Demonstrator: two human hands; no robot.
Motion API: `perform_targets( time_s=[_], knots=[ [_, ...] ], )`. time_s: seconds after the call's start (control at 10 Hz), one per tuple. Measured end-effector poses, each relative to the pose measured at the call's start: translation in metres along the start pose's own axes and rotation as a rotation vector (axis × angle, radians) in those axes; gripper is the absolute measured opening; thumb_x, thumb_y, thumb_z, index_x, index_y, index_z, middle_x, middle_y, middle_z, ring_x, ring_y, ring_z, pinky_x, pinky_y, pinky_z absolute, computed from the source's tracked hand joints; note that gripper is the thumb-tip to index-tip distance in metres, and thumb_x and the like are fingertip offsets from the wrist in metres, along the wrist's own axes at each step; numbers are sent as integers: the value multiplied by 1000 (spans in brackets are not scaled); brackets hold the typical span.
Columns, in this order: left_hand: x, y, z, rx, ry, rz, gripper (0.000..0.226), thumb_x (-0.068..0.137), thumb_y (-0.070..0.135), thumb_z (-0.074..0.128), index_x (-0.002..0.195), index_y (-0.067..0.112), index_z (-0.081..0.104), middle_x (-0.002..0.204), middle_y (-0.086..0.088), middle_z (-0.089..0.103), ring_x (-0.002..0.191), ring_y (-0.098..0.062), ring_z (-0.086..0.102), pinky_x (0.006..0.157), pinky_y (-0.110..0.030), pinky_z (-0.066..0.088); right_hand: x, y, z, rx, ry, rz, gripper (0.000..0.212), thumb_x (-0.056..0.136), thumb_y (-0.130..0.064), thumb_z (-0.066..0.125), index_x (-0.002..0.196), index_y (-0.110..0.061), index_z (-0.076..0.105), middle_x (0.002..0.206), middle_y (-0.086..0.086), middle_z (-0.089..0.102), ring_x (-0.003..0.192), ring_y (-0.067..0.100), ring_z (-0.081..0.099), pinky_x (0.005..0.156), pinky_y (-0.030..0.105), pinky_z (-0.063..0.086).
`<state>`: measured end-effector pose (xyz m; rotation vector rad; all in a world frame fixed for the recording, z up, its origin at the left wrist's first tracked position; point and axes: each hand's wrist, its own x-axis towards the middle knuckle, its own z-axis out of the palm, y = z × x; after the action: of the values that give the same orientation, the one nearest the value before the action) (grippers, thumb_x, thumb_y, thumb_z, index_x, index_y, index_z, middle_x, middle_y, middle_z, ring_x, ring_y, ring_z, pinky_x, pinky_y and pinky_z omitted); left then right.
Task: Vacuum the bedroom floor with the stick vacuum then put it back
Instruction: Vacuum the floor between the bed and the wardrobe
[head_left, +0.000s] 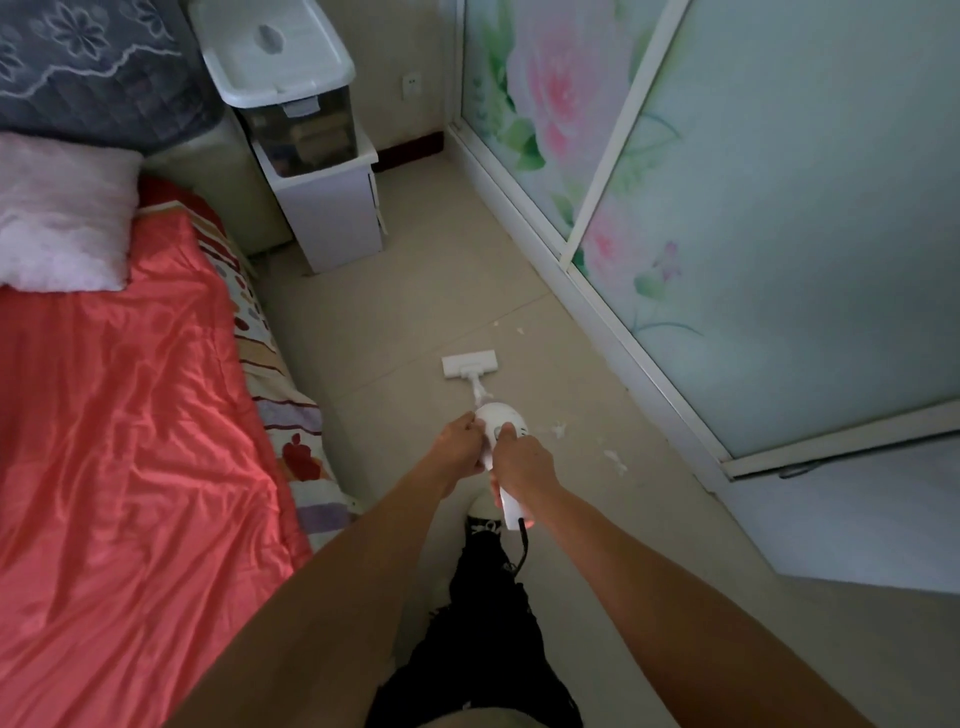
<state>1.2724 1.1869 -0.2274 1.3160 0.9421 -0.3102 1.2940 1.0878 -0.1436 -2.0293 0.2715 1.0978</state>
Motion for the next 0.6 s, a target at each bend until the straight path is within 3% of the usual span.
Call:
perform_targets(
  time_s=[0.1,0.3,0.4,0.5,0.6],
  knots=[
    [5,7,12,41,-41,6,39,105,20,37,138,6,52,135,-25,55,97,-26,57,84,-41,59,4,4,-13,56,15,23,51,102,-36,33,119,5,56,69,4,53,55,16,50,51,29,45],
    [38,29,34,97,-58,-2,42,105,23,37,143,10,48,138,-23,53,101,-27,58,82,-38,58,32,-5,-36,104,31,41,53,102,-38,31,119,5,56,69,3,52,56,16,50,52,30,45],
    [55,47,38,104,-48,-10,42,104,25,39,144,13,48,137,-22,54,97,-27,57,83,-40,57,55,-21,-44,94,74,42,53,103,-39,27,119,3,57,76,9,60,57,20,58,50,32,50],
    [75,71,41,125,-33,-7,41,105,24,38,143,14,49,119,-19,57,93,-27,58,90,-45,55,75,-43,-47,1,118,-6,50,104,-32,20,130,-3,50,106,22,67,80,34,70,66,43,61],
    [97,89,42,148,-37,-6,41,106,24,36,143,13,48,117,-20,57,94,-29,59,92,-48,55,99,-61,-55,13,97,11,51,104,-33,24,132,1,49,103,19,66,71,28,68,56,38,58]
  ],
)
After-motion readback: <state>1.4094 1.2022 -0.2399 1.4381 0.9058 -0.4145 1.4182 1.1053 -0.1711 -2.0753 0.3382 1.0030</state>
